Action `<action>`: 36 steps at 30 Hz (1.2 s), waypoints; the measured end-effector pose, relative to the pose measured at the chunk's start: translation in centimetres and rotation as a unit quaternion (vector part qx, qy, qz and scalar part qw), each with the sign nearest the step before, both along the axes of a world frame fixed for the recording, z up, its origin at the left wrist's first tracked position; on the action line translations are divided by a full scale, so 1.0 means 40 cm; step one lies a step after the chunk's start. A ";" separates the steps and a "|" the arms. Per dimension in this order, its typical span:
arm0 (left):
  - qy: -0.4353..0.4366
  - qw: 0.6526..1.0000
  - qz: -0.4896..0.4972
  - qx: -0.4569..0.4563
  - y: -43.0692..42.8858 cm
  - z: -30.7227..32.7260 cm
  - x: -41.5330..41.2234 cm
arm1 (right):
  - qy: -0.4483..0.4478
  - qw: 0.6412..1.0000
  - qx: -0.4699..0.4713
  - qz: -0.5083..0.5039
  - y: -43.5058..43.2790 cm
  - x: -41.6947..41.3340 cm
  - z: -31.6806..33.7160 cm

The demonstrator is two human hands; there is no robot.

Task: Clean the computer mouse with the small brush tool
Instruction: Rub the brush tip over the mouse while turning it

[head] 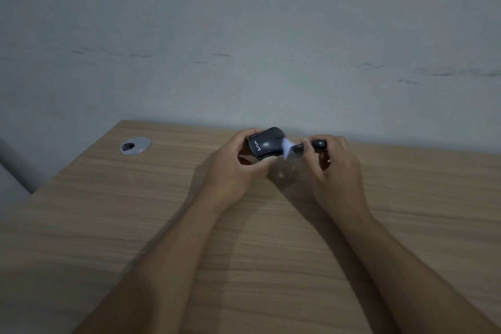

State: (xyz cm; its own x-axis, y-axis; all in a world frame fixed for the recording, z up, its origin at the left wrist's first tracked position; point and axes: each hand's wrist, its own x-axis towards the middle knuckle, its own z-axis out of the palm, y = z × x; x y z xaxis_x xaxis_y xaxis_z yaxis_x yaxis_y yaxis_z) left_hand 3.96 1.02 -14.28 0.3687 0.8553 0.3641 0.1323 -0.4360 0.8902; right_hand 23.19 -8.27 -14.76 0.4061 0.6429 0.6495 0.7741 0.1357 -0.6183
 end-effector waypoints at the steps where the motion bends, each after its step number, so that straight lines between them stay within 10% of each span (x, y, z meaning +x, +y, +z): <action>1: -0.007 1.000 -0.012 -0.011 0.000 0.000 0.000 | 0.016 1.000 -0.009 -0.011 -0.001 0.008 -0.001; 24: 0.089 0.995 -0.021 0.025 -0.003 -0.003 0.000 | -0.053 0.993 0.022 0.103 -0.017 -0.070 0.020; 36: 0.103 0.992 -0.005 0.078 -0.035 0.024 0.000 | 0.004 0.999 0.033 -0.006 -0.012 -0.024 0.018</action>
State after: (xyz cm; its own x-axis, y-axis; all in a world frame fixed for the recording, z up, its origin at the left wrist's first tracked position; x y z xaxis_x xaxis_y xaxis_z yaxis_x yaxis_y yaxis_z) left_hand 3.96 -0.38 -13.33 0.4567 0.7905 0.4082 0.2997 -0.5687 0.7660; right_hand 22.23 -8.76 -14.04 0.4182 0.5946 0.6867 0.7711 0.1671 -0.6144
